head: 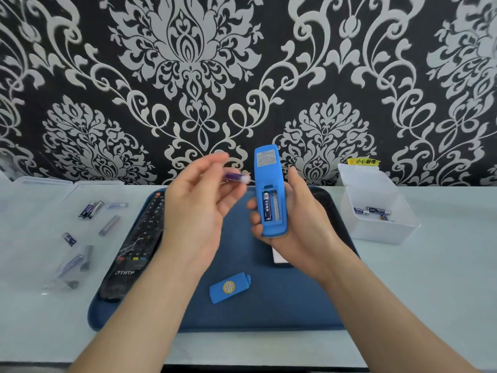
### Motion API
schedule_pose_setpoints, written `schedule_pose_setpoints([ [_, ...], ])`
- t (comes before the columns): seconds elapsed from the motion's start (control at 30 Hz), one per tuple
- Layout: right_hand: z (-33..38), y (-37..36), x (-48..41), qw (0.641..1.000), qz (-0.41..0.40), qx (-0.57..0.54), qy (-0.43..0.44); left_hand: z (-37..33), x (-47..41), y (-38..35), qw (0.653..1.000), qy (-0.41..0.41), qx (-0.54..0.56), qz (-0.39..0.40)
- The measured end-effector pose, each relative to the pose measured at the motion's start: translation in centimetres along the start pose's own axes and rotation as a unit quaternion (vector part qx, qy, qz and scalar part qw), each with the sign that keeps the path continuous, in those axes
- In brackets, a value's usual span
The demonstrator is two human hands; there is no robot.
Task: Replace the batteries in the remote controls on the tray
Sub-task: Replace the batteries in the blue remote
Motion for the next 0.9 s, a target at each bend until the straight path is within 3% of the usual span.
schedule_pose_setpoints([
  [0.03, 0.0, -0.1, 0.1, 1.0, -0.003, -0.005, -0.001, 0.5, -0.3, 0.4, 0.991, 0.074, 0.103, -0.043],
  [0.1, 0.0, -0.2, 0.2, 1.0, -0.005, -0.01, -0.004, 1.3, -0.7, 1.2, 0.96, 0.171, 0.205, -0.087],
  [0.2, -0.1, -0.2, 0.2, 1.0, -0.003, -0.016, -0.008, 1.7, -0.7, 1.2, 0.959, 0.221, 0.175, -0.025],
  [0.27, -0.1, -0.2, 0.2, 1.0, 0.0, -0.014, -0.006, 1.3, -0.7, 0.6, 0.98, 0.186, 0.029, 0.067],
  [0.33, -0.1, -0.3, 0.2, 1.0, 0.007, -0.007, -0.004, 0.7, -0.3, -0.1, 0.967, 0.085, -0.179, 0.159],
  [0.4, -0.1, -0.2, 0.1, 1.0, 0.012, 0.008, -0.002, 0.3, 0.3, -0.8, 0.898, -0.053, -0.38, 0.216],
  [0.47, -0.1, -0.2, 0.0, 1.0, 0.015, 0.024, 0.002, 0.3, 1.0, -1.3, 0.826, -0.149, -0.491, 0.234],
  [0.6, -0.1, -0.3, 0.1, 0.999, 0.005, 0.04, 0.01, 0.1, 1.1, -1.4, 0.78, -0.196, -0.544, 0.24],
  [0.77, -0.3, -0.6, 0.2, 0.996, 0.002, 0.086, 0.013, -0.2, 1.1, -1.5, 0.732, -0.192, -0.604, 0.251],
  [0.9, -0.7, -0.2, -0.1, 0.991, -0.029, 0.126, 0.024, 0.1, 1.0, -1.5, 0.721, -0.178, -0.618, 0.258],
])
Point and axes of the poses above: each hand's wrist, its own x-axis away from the middle knuckle, its own y-axis out of the back of the hand, z = x × y, the point moved 5 cm from there along -x, towards the middle knuckle, and after that the axes turned 6 degrees about -y, right-handed, at the moved point
